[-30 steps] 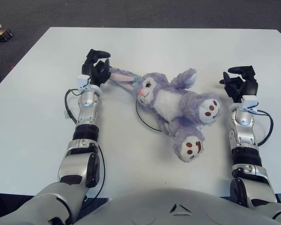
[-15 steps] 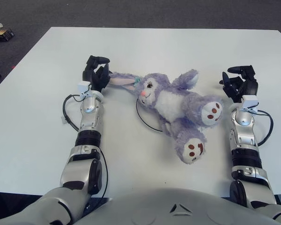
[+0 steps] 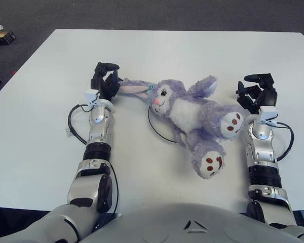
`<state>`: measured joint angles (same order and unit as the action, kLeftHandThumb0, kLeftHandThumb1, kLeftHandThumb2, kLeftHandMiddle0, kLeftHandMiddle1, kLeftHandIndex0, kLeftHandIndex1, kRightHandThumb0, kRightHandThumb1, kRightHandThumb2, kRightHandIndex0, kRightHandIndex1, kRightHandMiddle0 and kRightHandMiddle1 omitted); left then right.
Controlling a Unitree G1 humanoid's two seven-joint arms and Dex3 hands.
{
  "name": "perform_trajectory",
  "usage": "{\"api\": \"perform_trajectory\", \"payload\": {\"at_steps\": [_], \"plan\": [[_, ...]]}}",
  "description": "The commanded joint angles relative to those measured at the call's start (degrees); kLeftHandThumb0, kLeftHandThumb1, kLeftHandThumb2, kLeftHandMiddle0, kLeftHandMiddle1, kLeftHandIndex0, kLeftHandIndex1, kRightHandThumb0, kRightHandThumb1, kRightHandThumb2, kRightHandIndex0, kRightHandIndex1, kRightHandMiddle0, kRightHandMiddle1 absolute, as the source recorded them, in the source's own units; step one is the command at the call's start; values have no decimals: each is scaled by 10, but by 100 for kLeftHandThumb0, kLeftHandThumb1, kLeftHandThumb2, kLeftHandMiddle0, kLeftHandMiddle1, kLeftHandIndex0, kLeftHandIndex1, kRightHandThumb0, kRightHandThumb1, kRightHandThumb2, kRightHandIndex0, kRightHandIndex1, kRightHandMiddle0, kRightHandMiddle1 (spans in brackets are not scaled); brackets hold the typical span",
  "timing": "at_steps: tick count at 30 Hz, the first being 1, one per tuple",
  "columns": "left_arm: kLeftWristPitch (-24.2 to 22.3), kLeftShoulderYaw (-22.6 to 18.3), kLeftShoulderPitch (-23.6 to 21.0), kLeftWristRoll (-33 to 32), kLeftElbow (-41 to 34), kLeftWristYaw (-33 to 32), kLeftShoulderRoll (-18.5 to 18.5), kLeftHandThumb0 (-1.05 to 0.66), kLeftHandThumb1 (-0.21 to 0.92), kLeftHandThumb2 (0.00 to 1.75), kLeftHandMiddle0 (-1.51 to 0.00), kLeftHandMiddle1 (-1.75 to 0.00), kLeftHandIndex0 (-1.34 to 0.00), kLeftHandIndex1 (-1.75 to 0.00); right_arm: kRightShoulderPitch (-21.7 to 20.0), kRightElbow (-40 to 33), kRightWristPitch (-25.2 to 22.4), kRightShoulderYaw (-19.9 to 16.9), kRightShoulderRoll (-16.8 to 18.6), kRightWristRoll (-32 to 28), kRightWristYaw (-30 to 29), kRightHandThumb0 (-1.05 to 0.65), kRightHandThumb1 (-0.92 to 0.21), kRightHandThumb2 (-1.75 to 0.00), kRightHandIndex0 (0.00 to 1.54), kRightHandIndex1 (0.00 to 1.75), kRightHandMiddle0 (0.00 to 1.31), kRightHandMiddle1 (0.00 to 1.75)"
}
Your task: Put the doll into the plate.
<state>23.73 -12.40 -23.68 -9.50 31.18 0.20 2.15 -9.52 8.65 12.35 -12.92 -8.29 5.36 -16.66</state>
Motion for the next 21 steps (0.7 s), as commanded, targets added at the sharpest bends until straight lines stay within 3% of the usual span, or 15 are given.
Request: {"api": "perform_trajectory", "payload": {"at_steps": [1,11,21], "plan": [[10,4,21,2,4,4,-9,-36,85,53,-83,-175,-32,-167,12,-8,-12,3,11,5,-5,-1,-49,-99,64,149,36,163],[32,9,30,13,-1,-4,-19,-36,82,64,-79,-175,-27,-174,13,-16,-83,3,21,-6,-4,-1,-44,-107,65,150,37,167],[36,10,29,17,2,-10,-23,-36,81,66,-79,-175,-27,-175,13,-16,-98,2,19,-17,7,-1,-42,-110,66,151,37,169]]}}
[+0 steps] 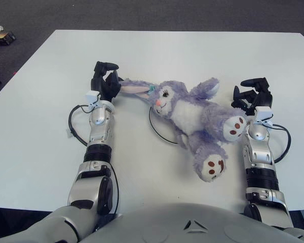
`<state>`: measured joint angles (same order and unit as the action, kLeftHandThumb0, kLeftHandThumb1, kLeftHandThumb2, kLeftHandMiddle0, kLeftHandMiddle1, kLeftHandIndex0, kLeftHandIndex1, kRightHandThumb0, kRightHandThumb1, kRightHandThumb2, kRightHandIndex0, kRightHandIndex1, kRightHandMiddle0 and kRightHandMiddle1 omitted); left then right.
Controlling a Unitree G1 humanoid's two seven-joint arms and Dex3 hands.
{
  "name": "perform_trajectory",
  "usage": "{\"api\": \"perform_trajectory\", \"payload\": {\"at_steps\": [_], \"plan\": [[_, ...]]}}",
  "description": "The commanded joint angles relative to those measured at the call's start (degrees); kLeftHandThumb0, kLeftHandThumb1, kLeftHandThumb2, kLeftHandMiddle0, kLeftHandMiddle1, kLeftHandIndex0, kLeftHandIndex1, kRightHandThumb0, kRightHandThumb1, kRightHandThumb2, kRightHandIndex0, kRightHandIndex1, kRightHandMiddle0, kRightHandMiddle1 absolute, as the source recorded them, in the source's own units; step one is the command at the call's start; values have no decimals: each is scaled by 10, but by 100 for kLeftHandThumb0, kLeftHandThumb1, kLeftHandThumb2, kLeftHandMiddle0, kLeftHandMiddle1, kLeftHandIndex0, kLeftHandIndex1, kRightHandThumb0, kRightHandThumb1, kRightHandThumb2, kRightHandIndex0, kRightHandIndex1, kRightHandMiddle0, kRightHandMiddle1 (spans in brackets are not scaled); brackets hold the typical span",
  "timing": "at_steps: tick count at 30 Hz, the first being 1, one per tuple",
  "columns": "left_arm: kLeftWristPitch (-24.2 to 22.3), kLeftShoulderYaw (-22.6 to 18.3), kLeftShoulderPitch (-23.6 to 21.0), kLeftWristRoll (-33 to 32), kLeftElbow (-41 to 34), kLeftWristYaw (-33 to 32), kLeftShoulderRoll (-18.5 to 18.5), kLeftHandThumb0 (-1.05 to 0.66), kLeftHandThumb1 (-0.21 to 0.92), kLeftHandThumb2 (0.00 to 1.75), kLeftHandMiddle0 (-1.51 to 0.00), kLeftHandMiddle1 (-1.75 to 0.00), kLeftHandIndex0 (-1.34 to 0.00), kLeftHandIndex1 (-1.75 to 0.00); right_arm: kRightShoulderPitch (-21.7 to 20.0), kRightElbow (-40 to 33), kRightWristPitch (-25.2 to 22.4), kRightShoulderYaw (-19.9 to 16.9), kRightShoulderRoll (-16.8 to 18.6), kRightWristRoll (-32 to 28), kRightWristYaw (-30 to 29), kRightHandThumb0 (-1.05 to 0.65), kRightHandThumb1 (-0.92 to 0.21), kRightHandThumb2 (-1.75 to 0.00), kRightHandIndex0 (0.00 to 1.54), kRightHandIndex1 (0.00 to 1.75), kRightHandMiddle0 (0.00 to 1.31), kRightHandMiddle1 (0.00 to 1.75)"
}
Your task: Put the doll into the plate.
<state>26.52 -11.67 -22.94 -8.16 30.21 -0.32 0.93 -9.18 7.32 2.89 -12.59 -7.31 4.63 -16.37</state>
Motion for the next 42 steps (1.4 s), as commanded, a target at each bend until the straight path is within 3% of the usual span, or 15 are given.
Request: {"api": "perform_trajectory", "payload": {"at_steps": [1,42], "plan": [[9,3,21,4,12,-6,-11,-36,81,66,-79,-175,-27,-175,9,-2,-3,-2,9,-10,6,-1,-42,-111,66,151,37,169],[15,-27,-16,-45,93,60,-2,-36,81,66,-77,-175,-27,-175,8,14,6,1,6,-12,18,-1,-38,-118,65,157,38,170]]}}
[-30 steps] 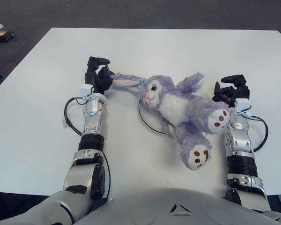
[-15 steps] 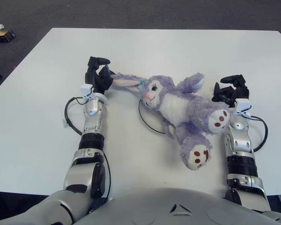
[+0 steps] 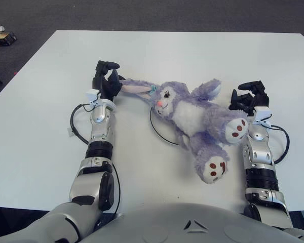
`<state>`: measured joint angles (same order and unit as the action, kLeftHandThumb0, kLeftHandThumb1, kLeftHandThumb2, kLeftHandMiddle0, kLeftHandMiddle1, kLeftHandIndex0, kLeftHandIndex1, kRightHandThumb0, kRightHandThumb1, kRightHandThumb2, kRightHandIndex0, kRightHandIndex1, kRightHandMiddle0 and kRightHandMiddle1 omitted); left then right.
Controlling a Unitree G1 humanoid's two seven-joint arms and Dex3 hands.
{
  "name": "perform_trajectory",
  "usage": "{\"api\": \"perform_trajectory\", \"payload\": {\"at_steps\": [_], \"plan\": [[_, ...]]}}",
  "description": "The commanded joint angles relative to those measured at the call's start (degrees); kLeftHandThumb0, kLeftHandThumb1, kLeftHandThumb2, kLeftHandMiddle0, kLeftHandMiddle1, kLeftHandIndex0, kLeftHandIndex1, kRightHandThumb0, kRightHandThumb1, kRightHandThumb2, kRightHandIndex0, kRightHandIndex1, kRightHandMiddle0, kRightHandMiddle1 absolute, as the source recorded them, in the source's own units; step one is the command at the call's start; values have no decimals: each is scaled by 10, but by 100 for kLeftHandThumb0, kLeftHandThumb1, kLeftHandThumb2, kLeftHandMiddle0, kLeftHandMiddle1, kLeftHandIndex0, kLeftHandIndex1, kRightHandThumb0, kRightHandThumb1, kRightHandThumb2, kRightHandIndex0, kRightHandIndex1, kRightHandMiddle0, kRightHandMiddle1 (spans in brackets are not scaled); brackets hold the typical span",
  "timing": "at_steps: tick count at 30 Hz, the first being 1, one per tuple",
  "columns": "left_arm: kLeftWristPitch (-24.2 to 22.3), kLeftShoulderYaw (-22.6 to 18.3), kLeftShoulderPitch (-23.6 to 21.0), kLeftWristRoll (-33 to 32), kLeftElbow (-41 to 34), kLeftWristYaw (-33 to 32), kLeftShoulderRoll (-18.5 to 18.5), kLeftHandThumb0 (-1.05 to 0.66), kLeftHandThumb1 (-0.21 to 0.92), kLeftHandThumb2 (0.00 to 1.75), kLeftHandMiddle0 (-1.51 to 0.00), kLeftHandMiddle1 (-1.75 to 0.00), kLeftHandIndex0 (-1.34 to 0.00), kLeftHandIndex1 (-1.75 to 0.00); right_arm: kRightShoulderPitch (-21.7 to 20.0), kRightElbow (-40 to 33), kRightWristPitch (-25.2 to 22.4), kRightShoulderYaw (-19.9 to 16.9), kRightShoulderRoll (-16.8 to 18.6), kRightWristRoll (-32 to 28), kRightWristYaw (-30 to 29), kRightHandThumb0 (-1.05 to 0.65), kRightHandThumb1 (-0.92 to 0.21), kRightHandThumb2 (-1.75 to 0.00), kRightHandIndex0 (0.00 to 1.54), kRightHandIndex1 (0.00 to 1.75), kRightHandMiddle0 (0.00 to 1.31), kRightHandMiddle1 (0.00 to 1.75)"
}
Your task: Put the doll into the plate.
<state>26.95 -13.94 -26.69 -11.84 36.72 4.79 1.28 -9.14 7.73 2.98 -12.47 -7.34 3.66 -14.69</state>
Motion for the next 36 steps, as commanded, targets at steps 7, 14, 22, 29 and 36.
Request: {"api": "perform_trajectory", "payload": {"at_steps": [7,14,22,29,36], "plan": [[15,-6,19,-7,37,11,-4,-36,80,67,-77,-175,-27,-175,8,8,3,2,7,-2,1,-1,-38,-118,65,158,39,170],[14,-6,18,-6,39,10,-3,-36,80,68,-77,-175,-28,-175,9,4,-1,3,7,-3,1,-1,-38,-118,64,158,39,170],[13,-3,19,0,39,7,-1,-36,79,68,-77,-175,-28,-175,9,4,-2,5,8,-2,1,-1,-38,-118,64,158,39,170],[16,3,22,17,38,-3,2,-36,79,69,-77,-175,-28,-175,8,6,0,6,7,-1,1,-1,-38,-118,64,159,39,170],[19,11,27,34,35,-10,4,-36,79,69,-78,-175,-28,-175,8,8,1,8,7,0,1,-1,-38,-118,63,159,39,169]]}}
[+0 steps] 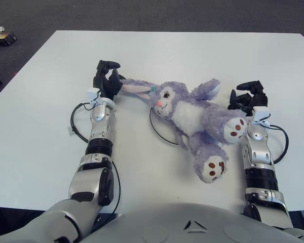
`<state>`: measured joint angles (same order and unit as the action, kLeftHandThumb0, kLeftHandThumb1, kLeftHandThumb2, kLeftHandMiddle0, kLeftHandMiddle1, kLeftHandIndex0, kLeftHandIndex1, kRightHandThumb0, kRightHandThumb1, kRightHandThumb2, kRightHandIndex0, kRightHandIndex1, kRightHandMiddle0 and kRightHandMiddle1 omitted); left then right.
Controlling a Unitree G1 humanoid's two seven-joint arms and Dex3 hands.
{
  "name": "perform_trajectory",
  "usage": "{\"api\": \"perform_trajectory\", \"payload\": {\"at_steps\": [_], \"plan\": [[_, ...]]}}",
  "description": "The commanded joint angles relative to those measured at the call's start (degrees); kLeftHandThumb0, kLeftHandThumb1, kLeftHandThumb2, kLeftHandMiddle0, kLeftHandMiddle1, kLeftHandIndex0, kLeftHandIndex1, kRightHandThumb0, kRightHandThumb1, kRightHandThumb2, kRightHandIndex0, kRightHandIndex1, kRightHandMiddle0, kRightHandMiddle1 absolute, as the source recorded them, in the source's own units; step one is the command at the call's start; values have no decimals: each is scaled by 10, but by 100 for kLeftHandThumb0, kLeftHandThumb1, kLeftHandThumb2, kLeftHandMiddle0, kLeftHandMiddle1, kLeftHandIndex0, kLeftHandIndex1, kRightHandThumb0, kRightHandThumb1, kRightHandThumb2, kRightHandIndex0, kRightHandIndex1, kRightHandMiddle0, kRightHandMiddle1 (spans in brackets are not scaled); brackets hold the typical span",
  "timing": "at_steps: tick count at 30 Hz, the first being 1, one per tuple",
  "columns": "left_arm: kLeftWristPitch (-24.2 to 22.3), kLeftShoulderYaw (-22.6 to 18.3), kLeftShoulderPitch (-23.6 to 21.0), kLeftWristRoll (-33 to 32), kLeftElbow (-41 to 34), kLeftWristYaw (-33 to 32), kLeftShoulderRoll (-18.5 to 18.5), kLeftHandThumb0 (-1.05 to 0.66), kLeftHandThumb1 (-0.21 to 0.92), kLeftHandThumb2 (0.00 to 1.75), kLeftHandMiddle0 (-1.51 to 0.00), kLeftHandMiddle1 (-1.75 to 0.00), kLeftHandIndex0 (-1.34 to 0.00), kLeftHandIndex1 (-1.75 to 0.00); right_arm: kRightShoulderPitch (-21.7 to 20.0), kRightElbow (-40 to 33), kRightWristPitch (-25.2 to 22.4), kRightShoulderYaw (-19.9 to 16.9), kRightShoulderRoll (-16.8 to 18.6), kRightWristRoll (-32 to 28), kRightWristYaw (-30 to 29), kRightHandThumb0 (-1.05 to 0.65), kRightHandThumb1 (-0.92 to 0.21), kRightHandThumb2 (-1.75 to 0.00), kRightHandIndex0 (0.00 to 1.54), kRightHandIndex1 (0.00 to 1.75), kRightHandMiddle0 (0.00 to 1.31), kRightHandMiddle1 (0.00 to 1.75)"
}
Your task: Put the doll into the plate.
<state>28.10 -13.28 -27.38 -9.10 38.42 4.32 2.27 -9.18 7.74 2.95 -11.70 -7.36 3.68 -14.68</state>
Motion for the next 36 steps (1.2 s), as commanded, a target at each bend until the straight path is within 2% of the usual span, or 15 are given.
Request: {"api": "perform_trajectory", "payload": {"at_steps": [1,36], "plan": [[8,5,34,9,18,-6,-5,-36,79,69,-78,-175,-28,-175,8,8,2,1,7,0,0,-1,-38,-118,63,159,39,169],[16,20,35,30,20,-25,-3,-36,80,67,-80,-175,-29,-173,-3,38,23,0,2,-4,9,-1,-39,-118,63,161,39,168]]}}
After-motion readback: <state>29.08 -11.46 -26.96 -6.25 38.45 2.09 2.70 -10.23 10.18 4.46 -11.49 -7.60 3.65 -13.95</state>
